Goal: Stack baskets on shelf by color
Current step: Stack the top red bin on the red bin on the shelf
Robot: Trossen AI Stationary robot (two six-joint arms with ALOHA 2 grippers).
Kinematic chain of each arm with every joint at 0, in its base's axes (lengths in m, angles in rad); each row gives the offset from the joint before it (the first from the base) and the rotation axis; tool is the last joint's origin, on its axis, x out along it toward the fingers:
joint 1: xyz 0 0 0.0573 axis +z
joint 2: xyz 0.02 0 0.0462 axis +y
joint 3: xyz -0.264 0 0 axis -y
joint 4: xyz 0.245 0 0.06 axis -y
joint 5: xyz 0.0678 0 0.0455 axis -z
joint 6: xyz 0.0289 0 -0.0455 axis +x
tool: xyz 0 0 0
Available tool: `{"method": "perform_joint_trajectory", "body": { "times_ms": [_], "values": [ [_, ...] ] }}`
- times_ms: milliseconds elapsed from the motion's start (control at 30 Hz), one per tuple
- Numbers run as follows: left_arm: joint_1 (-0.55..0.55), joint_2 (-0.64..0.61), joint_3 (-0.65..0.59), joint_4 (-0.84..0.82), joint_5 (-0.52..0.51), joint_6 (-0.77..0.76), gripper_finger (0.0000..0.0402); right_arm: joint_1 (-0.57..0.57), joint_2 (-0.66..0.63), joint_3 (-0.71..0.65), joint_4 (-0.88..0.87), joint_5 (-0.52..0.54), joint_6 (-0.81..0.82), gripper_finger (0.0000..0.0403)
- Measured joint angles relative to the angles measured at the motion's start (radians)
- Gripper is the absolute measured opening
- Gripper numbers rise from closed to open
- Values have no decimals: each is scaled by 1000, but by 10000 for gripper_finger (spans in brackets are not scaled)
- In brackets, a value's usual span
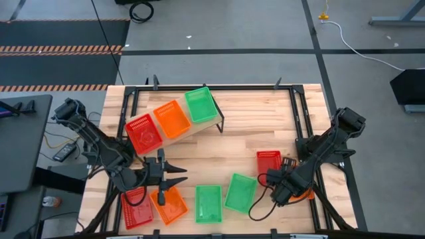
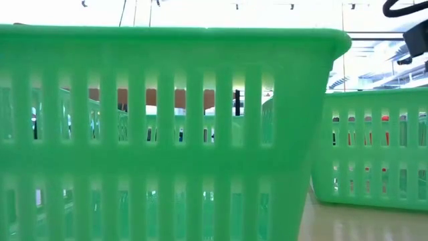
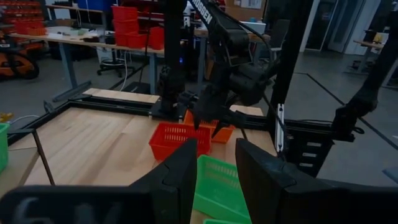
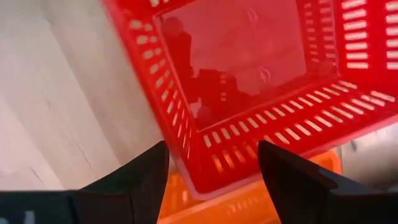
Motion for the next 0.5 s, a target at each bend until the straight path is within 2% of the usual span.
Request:
{"method": "perform_joint_trajectory", "body": {
  "times_ms": [267,400,500],
  "values": [
    [0,0,0,-17,0,-20,117,12,0,93,-46,-78,143,252],
    [0,0,0,-18,0,-21,117,33,-2,142,-63,-67,147,251],
    [0,0,0,-18,0,-21,117,46,-2,144,-60,-9,101,251]
  ]
}}
